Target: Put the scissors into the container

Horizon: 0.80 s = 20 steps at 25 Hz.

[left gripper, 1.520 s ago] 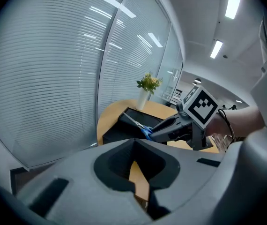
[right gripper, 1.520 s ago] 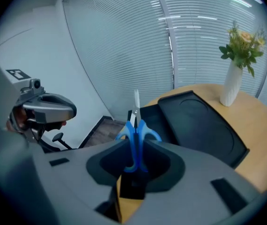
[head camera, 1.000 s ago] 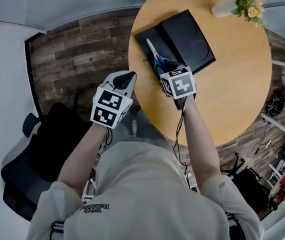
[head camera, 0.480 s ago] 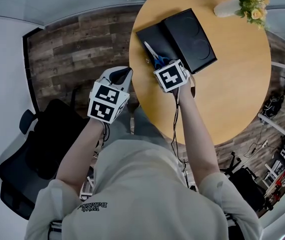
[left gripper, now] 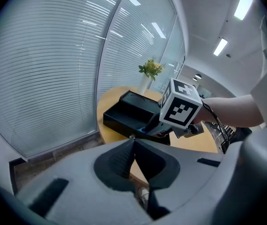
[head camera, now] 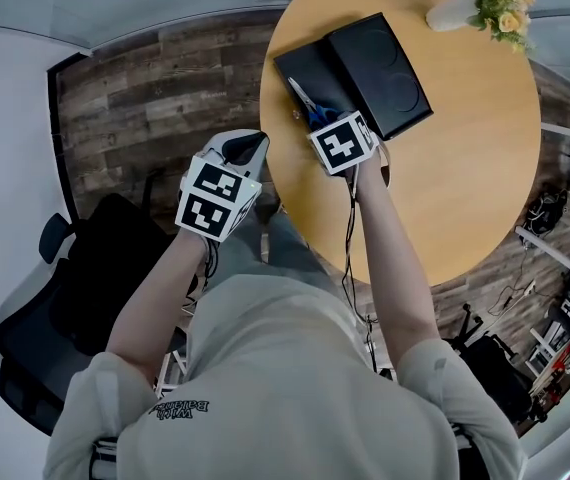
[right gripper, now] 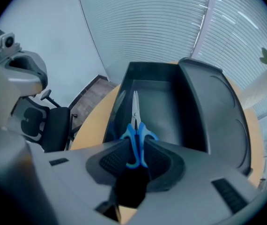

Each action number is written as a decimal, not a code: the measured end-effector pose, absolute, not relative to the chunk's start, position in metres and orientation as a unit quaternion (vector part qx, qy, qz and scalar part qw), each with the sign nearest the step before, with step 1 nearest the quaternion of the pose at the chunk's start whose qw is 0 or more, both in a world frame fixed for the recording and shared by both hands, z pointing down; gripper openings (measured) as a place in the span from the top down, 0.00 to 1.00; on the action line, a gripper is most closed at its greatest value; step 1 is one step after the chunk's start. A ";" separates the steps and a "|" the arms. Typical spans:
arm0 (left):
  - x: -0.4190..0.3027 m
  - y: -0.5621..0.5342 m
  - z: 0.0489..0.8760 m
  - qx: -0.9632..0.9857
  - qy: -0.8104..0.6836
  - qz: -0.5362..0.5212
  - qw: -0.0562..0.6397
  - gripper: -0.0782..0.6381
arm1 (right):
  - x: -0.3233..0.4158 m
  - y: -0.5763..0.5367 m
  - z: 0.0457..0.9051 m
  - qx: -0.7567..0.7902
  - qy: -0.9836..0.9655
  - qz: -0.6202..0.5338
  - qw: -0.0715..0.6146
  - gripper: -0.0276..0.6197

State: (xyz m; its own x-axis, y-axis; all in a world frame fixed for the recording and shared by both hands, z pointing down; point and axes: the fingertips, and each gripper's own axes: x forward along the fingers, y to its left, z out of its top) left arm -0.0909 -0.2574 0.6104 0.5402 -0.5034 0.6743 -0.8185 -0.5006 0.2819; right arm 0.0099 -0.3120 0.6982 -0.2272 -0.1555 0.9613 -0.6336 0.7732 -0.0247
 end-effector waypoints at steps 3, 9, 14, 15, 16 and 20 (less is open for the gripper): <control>-0.090 -0.254 0.604 0.824 -0.400 0.275 0.294 0.86 | 0.021 -0.308 0.698 0.273 -0.745 0.234 0.562 0.80; -0.087 -0.251 0.574 0.830 -0.406 0.263 0.277 0.86 | 0.034 -0.301 0.687 0.292 -0.748 0.263 0.534 0.80; -0.088 -0.255 0.552 0.832 -0.421 0.243 0.268 0.86 | 0.041 -0.308 0.645 0.336 -0.774 0.256 0.472 0.80; -0.087 -0.255 0.545 0.833 -0.423 0.239 0.263 0.86 | 0.040 -0.310 0.634 0.343 -0.783 0.253 0.453 0.80; -0.086 -0.256 0.537 0.835 -0.425 0.234 0.258 0.86 | 0.040 -0.312 0.622 0.350 -0.792 0.252 0.432 0.80; -0.082 -0.254 0.501 0.847 -0.429 0.206 0.237 0.86 | 0.041 -0.309 0.573 0.368 -0.821 0.258 0.353 0.82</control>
State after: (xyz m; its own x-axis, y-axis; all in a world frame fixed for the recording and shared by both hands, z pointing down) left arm -0.0819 -0.2545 0.5008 0.5464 -0.6287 0.5534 -0.8247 -0.5190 0.2247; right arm 0.0405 -0.3086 0.5734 -0.4802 -0.4223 0.7688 -0.7863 0.5957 -0.1640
